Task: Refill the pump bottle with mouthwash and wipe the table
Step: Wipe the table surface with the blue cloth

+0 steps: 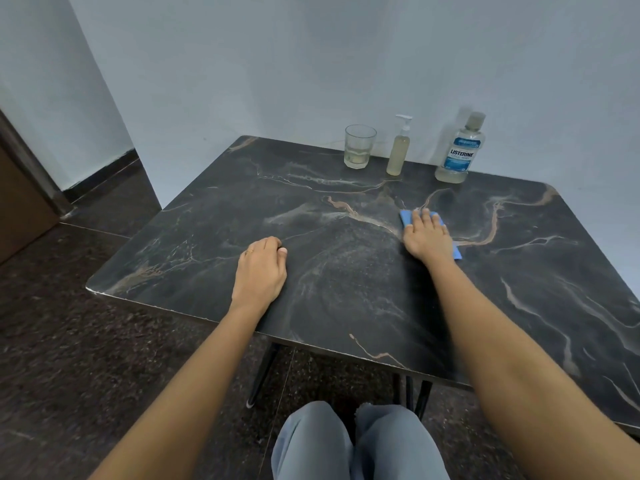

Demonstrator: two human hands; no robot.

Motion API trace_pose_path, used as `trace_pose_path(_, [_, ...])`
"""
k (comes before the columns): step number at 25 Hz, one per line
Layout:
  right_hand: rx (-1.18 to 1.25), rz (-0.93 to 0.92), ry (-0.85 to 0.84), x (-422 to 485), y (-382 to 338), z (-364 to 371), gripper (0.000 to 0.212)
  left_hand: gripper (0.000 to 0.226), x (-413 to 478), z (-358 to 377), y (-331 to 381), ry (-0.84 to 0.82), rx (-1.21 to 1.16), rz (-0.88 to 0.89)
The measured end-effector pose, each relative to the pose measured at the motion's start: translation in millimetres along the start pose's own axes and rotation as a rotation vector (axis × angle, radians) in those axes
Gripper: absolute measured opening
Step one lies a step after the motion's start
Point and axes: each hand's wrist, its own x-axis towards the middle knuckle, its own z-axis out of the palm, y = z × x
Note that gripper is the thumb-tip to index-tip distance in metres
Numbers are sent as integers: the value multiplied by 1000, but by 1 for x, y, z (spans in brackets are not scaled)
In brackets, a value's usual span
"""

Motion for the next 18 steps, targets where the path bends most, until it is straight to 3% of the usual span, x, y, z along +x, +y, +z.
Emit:
trace_pose_path(5, [-34, -313, -61, -21, -103, 26, 53, 24, -2, -1, 0, 34, 70, -29])
trace_pose_path(8, [-63, -561, -112, -73, -126, 39, 53, 28, -4, -6, 6, 50, 134, -83])
trace_pose_path(14, [-72, -808, -162, -170, -87, 33, 52, 33, -14, -21, 7, 34, 12, -140])
trace_pose_path(18, [-96, -839, -171, -196, -30, 19, 52, 32, -17, -37, -23, -21, -81, -162])
